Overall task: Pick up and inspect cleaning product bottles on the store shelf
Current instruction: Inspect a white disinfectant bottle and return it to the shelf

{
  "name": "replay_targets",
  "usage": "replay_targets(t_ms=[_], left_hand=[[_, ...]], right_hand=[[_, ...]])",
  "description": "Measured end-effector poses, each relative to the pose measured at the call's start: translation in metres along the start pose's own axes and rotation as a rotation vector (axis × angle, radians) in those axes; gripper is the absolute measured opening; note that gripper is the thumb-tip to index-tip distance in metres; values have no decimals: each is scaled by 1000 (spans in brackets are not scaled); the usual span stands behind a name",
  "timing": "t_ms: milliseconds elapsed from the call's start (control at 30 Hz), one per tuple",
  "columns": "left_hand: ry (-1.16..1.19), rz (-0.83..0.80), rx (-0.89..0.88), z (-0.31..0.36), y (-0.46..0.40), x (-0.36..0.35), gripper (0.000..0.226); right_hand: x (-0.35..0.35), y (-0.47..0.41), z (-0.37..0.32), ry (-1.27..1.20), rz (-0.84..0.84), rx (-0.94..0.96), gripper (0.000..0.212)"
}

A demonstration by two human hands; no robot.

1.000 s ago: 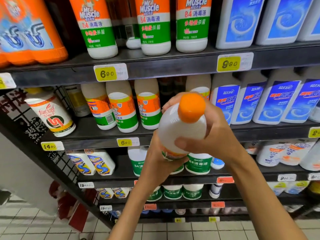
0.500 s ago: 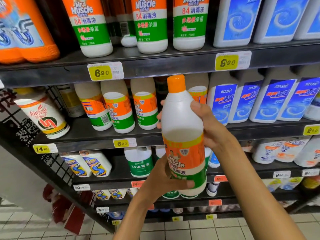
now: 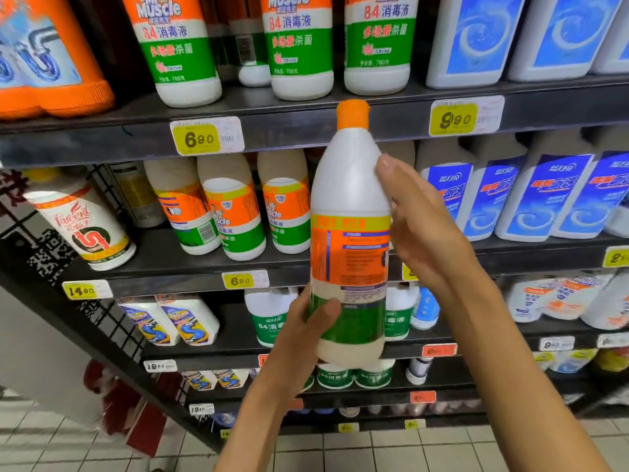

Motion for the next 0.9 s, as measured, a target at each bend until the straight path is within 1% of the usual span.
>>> replay_targets(t_ms=[33,100,133,167,200,233,267,333,367,400,467,533,567,633,667,733,800,867,900], left_hand=[[39,-60,53,-3,1,-2,65],[68,-155,99,-9,4,-8,60],[86,-162,109,-12,4,-9,57],[113,-153,110,-14,3,-8,57],[127,-127,94,-14,1,-6,56],[119,-82,58,-11,-2,-3,55],[78,-24,13,-7,-6,1,52],[-58,104,-53,1,-11,7,50],[-133,129,-91,5,-12,5,52],[-193,127,-141,8,-12,1,57],[-228,161,-174,6,-8,-4,68],[-155,175,-139,-1,-4,-3,70],[-96,145,-95,-5,-3,-4,73],[51,36,24,-15,0,-8,80],[116,-7,77,-18,2,-10,83],[207,-49,143,-26,3,-13,96],[243,-57,173,-31,3,-13,103],[213,-51,187,-33,0,-11,96],[153,-35,169,-31,-2,-6,85]], right_hand=[[-2,-1,7,-67,-38,-68,43],[-8,-1,21,-225,-99,-200,58],[-10,-2,24,-259,-112,-214,54],[-9,-3,25,-244,-114,-194,42],[-8,-2,24,-212,-99,-166,34],[-6,-2,22,-167,-70,-129,31],[-5,-1,18,-119,-30,-86,32],[-2,1,11,26,69,4,42],[-1,2,10,100,119,36,46],[-1,3,11,151,159,46,45],[-1,4,14,201,172,11,40],[1,4,17,213,97,-49,55],[3,4,17,223,65,-60,62],[10,2,20,190,42,-88,65],[13,2,25,125,26,-124,65],[7,2,41,-79,-53,-228,63],[2,0,50,-217,-95,-242,53],[5,-5,50,-228,-66,-177,34],[8,-7,48,-207,-36,-150,28]])
Point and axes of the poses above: each hand's wrist, its own y-axis away from the middle knuckle, its own x-axis out of the back of the hand, z = x × y, the point moved 7 cm from there along -y, towards the middle knuckle, and after that the axes turned 3 degrees about y, right-handed, at the moved point
